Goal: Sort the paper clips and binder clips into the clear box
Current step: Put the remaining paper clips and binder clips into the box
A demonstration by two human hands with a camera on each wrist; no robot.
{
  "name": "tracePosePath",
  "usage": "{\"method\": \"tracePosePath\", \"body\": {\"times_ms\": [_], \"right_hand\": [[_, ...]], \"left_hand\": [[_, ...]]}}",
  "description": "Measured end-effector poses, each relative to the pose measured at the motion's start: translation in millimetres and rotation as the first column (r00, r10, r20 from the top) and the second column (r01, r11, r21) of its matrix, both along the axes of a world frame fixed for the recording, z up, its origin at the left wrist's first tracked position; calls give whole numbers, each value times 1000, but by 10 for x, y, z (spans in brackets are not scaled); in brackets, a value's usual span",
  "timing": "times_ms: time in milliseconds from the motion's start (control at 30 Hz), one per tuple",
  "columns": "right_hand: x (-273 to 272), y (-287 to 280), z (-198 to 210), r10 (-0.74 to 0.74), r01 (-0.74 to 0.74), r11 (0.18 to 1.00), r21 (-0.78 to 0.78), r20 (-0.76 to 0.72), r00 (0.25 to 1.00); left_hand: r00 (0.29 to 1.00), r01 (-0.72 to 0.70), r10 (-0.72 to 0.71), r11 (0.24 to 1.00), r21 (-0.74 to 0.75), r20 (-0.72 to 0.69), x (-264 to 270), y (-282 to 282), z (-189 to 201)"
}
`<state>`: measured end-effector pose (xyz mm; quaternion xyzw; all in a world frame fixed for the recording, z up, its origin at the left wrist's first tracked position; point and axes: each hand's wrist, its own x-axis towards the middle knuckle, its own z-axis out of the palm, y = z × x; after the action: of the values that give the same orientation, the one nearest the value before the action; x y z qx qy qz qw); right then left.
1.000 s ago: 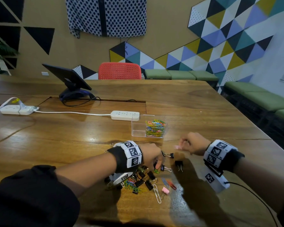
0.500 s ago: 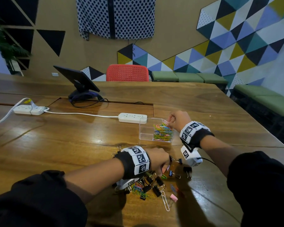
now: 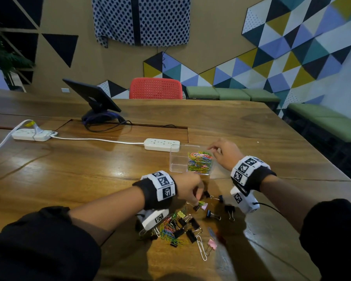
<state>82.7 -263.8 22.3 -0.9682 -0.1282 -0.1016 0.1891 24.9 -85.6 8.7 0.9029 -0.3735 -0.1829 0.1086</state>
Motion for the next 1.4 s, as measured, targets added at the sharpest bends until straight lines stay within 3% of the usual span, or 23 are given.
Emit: {"method": "tracePosePath", "body": {"times_ms": [100,233,333,433,567,867,1067,1233,1400], "right_hand": [[-151,-135,-35,29,-28,999,16,-13,1000],[-488,-236,-34,64,-69,997,-38,-138,988],[-791,-271,-74,126,-159,984,-82,-316,940],[-1080,-289,-112,262,-346,930,-122,-440,859],[-1351,-238,-98,315,-458,878,-138,-554,771],[-1502,-132,-241,134,-307,919,-249,-534,835],[-1494,-97,-253,127,-307,921,-240,-560,819],[-1481,-68,-269,166,-315,925,-214,-517,840],[-1487,-31,-250,195,-312,939,-142,-528,827]], "left_hand": [[988,-130,141,979,-158,60,147,32,139],[934,-257,319,914,-314,163,406,44,244],[881,-337,430,862,-378,195,564,23,221],[846,-395,499,822,-411,185,667,-25,172],[836,-393,501,831,-394,224,723,-129,130],[843,-347,419,903,-254,338,699,-170,44],[842,-237,400,878,-416,363,441,93,-27],[952,-215,256,950,-228,170,-46,370,-65],[946,-322,322,946,25,28,-347,579,-149]]}}
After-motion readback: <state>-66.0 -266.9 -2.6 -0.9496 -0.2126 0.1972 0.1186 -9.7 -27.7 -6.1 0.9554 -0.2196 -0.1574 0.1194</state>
